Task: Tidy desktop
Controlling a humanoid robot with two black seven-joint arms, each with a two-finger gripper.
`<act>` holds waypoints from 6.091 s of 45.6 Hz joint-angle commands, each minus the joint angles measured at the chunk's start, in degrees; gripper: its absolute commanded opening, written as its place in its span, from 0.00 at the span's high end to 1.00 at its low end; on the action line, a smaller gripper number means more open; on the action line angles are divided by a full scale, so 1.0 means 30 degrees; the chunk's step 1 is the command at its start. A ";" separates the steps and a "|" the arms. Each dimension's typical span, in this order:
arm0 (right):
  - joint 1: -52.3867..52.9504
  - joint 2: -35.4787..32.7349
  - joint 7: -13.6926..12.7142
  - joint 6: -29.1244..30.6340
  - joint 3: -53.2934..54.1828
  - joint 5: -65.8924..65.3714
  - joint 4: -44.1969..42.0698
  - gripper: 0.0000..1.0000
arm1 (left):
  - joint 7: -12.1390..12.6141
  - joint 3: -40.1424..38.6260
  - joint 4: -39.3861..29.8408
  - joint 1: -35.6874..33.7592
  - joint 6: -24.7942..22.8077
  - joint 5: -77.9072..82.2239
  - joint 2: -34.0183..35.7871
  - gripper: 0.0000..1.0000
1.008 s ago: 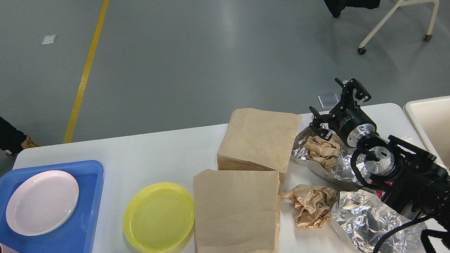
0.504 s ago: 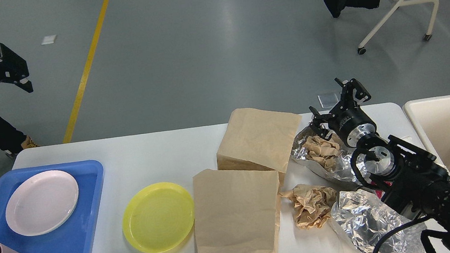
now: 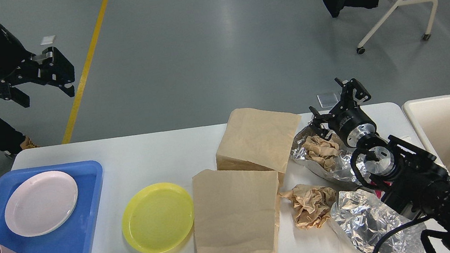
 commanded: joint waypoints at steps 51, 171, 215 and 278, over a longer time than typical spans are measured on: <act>0.0000 0.0001 -0.0014 0.0004 0.0000 0.0000 0.0000 0.00 | 0.2422 -0.0203 -1.2654 0.4018 0.8576 0.1016 -0.1104 0.20; 0.0000 0.0001 0.0015 0.0005 0.0000 0.0000 0.0000 0.00 | 0.5997 -0.1816 -0.5741 1.3073 0.8899 0.1045 -0.4239 1.00; 0.0000 0.0001 0.0015 0.0005 0.0000 0.0000 0.0000 0.00 | 0.5968 -0.2607 -0.5447 1.2839 0.9485 0.0840 -0.3975 1.00; 0.0000 0.0001 -0.0014 0.0005 0.0000 0.0000 0.0000 0.00 | 0.5968 -0.3398 -0.5447 1.1462 0.8986 0.0928 -0.2335 1.00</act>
